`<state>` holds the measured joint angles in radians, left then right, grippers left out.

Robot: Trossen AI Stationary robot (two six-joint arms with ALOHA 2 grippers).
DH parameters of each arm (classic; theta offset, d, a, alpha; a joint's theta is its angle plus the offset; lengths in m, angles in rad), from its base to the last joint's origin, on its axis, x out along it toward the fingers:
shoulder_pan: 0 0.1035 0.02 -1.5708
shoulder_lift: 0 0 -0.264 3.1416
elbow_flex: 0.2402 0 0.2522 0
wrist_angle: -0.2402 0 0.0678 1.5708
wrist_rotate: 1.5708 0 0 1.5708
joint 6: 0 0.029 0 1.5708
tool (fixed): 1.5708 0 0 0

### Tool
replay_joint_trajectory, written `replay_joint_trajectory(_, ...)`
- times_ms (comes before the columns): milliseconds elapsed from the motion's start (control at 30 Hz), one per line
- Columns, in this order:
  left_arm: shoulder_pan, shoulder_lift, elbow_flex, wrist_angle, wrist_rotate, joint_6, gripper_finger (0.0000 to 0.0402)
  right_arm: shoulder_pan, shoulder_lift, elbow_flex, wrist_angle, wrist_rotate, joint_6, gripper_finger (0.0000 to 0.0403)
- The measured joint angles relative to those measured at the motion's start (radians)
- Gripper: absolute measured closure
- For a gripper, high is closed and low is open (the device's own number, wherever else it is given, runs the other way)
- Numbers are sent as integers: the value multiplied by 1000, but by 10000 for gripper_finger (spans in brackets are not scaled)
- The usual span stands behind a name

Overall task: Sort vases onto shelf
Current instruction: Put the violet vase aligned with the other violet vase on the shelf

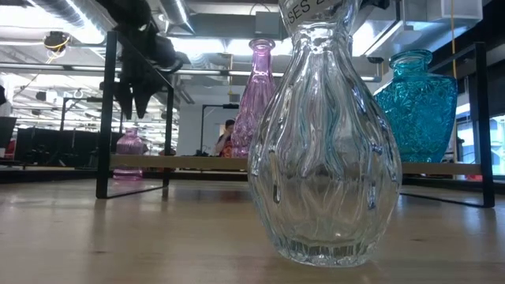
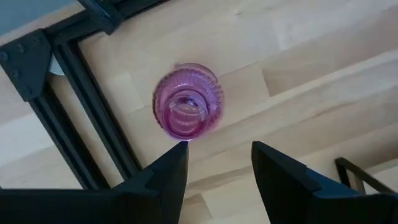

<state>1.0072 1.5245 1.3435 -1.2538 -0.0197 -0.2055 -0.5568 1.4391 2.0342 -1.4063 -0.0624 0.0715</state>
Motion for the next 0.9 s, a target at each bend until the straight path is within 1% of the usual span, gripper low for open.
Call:
replay_joint_trajectory(200,3,-1,-7,41,-52,16,231,0,0,0,-2,-2,26,352)
replay_joint_trajectory(400,3,3,-7,80,-84,31,231,0,0,0,-3,-43,34,352)
replay_joint_trajectory(600,10,34,-7,80,-123,45,231,0,-1,0,-5,-54,36,352)
replay_joint_trajectory(700,12,45,-7,80,-159,41,231,0,-1,0,-7,-54,39,352)
replay_joint_trajectory(900,26,45,-7,49,-184,33,231,0,-1,0,-10,-60,60,352)
